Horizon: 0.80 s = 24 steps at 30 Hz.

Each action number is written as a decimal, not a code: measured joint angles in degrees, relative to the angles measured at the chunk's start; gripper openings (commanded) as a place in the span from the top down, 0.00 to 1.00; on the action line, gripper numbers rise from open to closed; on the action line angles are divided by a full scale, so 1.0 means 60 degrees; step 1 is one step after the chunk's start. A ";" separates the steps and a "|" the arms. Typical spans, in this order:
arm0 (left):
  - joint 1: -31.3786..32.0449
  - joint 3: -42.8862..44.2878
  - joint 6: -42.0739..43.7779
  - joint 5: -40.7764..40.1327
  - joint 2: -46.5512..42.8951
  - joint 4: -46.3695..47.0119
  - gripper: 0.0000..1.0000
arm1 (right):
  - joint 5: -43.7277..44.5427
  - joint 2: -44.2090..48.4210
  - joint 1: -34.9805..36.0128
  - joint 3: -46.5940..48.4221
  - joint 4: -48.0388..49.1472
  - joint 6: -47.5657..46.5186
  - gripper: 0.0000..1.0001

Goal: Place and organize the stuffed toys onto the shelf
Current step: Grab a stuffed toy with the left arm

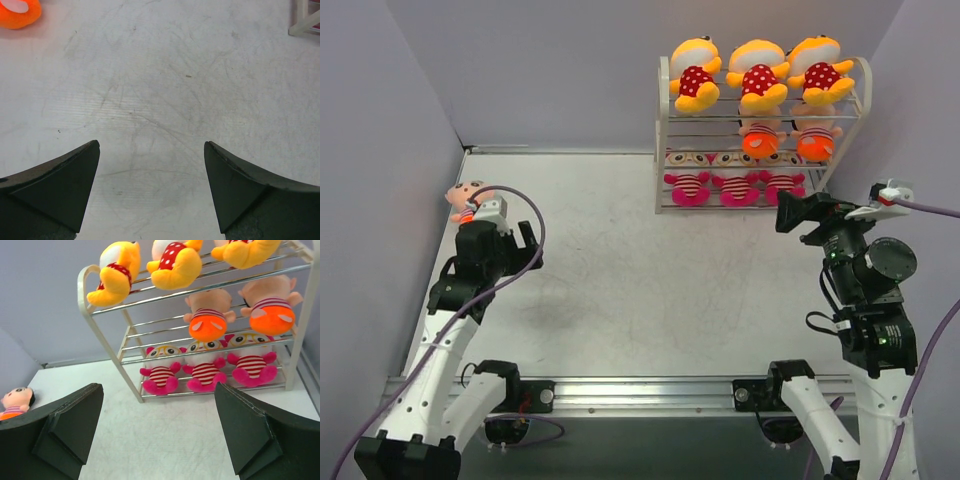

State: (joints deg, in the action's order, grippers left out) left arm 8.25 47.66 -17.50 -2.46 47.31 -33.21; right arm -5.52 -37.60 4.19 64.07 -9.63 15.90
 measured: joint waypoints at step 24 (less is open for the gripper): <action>-0.4506 0.2830 -0.1781 0.0987 0.6339 0.3129 0.05 | -0.1158 0.1188 0.1625 -0.1749 0.0226 0.0022 0.01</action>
State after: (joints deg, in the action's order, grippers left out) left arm -18.79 64.64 -28.18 3.46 85.34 -14.44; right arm -12.47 -30.48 13.93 53.58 -8.27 16.03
